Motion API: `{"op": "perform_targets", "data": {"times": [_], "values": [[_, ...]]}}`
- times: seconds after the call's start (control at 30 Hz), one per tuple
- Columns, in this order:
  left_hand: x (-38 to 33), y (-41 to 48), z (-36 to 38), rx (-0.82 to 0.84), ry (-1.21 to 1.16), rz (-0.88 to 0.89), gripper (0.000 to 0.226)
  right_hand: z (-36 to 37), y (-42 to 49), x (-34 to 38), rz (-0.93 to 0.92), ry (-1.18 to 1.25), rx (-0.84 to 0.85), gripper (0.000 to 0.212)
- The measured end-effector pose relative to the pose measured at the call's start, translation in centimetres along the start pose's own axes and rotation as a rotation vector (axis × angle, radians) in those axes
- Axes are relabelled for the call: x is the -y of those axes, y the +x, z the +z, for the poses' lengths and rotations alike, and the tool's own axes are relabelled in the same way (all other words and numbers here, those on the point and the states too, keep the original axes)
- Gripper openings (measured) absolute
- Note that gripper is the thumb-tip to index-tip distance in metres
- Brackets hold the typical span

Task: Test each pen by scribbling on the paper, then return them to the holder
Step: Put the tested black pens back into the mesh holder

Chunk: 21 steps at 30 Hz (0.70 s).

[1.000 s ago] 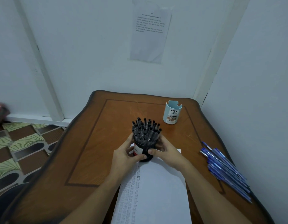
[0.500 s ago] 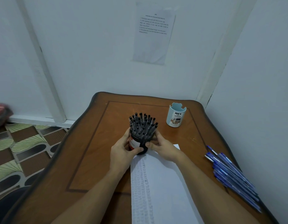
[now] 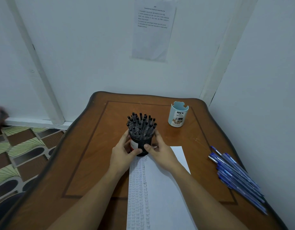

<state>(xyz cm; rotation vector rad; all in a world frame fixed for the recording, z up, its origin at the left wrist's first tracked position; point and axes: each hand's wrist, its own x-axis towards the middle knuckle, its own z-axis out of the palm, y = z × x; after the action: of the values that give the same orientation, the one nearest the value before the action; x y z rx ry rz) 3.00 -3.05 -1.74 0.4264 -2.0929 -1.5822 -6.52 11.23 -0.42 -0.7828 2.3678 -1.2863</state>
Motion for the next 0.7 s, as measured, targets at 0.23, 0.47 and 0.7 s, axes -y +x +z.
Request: {"op": "perform_targets", "data": {"times": [0.23, 0.47, 0.7], "values": [[0.1, -0.1, 0.8, -0.019, -0.002, 0.022, 0.088, -2.2, -0.1, 0.0, 0.054, 0.114, 0.042, 0.060], [0.7, 0.0, 0.8, -0.029, 0.003, 0.022, 0.085, -7.7, 4.5, -2.2, 0.171, 0.149, -0.490, 0.061], [1.2, 0.2, 0.9, -0.037, -0.018, 0.001, 0.087, -10.9, 10.0, -2.1, 0.351, 0.359, -0.479, 0.121]]}}
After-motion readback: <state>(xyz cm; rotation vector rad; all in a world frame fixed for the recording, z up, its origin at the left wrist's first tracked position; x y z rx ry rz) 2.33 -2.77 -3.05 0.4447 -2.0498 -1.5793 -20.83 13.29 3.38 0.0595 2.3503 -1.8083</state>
